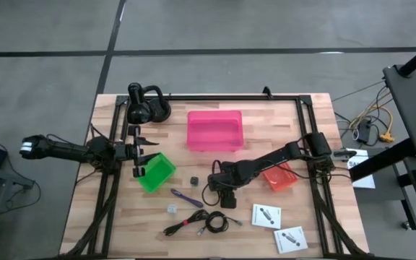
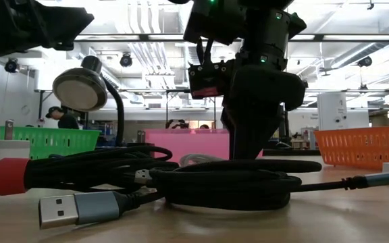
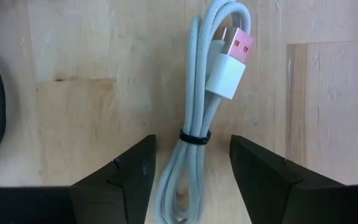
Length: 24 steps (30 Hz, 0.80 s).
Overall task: Pick and place items into bin
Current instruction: Put the white charger cable into the pink bin
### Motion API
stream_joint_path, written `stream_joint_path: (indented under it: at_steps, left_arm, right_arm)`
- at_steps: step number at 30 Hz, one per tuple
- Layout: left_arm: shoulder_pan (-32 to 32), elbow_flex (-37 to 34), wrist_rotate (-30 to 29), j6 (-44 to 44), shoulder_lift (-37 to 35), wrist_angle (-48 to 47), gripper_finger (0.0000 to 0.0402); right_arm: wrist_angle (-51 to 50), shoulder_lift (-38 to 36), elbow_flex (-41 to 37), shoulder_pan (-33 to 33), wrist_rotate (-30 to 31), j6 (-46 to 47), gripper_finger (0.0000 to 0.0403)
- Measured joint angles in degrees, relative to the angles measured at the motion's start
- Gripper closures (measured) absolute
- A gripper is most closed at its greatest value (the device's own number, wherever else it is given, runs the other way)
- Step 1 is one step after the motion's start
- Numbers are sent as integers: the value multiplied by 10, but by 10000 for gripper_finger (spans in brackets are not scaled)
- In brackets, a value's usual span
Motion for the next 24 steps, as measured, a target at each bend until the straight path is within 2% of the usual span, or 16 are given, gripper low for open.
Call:
stream_joint_path:
  at_steps: [5,8,20,24]
  left_arm:
    - [0,0,0,0,1,0,265]
    - [0,0,0,0,1,0,265]
    - [0,0,0,0,1,0,265]
    - [0,0,0,0,1,0,265]
  right_arm:
    - [0,0,0,0,0,-1,212]
    - [-1,0,0,0,0,-3,228]
    - [-1,0,-1,-1,-4,-30,347]
    - [-2,-2,-1,0,-5,-35,374]
